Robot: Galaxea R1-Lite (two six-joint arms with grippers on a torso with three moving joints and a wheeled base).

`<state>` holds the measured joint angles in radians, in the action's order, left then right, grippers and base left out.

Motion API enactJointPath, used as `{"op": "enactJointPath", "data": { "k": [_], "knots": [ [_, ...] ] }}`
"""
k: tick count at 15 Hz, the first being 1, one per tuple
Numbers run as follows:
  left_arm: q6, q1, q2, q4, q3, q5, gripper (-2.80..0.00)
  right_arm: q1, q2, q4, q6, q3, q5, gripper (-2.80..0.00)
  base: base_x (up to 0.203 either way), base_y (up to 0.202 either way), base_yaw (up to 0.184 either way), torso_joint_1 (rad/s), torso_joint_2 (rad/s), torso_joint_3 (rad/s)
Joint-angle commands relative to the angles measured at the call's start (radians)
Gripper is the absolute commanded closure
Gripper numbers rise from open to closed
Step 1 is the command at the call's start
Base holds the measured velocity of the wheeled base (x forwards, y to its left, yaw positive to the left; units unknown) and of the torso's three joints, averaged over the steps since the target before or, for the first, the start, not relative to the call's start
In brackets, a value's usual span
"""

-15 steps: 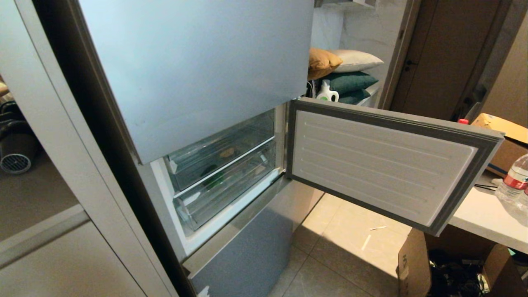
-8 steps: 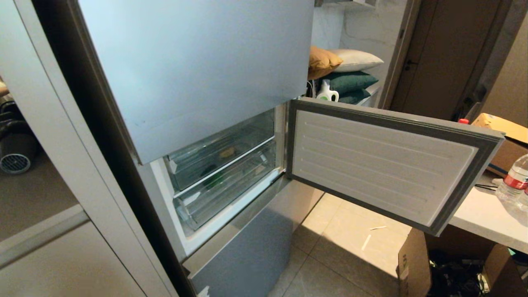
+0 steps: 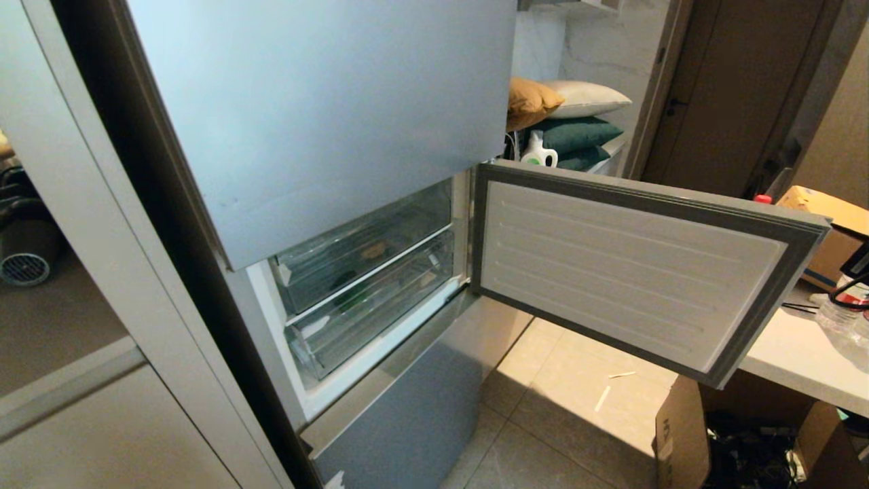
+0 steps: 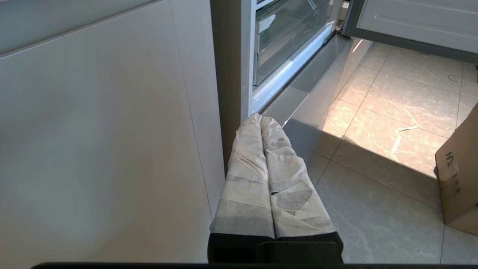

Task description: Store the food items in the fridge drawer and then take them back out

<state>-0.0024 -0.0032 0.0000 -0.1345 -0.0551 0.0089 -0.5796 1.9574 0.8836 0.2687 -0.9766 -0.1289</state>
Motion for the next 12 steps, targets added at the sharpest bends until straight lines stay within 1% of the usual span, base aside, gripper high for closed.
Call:
{"op": "enactJointPath", "data": {
  "k": [1,4,6,8,12],
  "knots": [
    [-0.001,-0.001,0.0,-0.001,0.0,0.0,0.0,0.002,0.016,0.008,-0.005,-0.023,-0.001,0.0,0.0,0.0,0.0,0.0,0.0,0.0],
    [-0.001,0.0,0.0,-0.001,0.0,0.0,0.0,0.001,0.044,0.007,-0.014,-0.069,-0.006,0.0,0.0,0.0,0.0,0.0,0.0,0.0],
    [-0.001,-0.001,0.0,-0.001,0.0,0.0,0.0,0.001,0.065,0.007,-0.036,-0.095,-0.034,0.0,0.0,0.0,0.0,0.0,0.0,0.0],
    [-0.001,-0.001,0.0,-0.001,0.0,0.0,0.0,0.001,0.09,0.006,-0.046,-0.13,-0.041,0.0,0.0,0.0,0.0,0.0,0.0,0.0],
    [-0.001,0.0,0.0,-0.001,0.0,0.0,0.0,0.0,0.111,0.006,-0.045,-0.145,-0.142,0.0,0.0,0.0,0.0,0.0,0.0,0.0]
  ]
}}
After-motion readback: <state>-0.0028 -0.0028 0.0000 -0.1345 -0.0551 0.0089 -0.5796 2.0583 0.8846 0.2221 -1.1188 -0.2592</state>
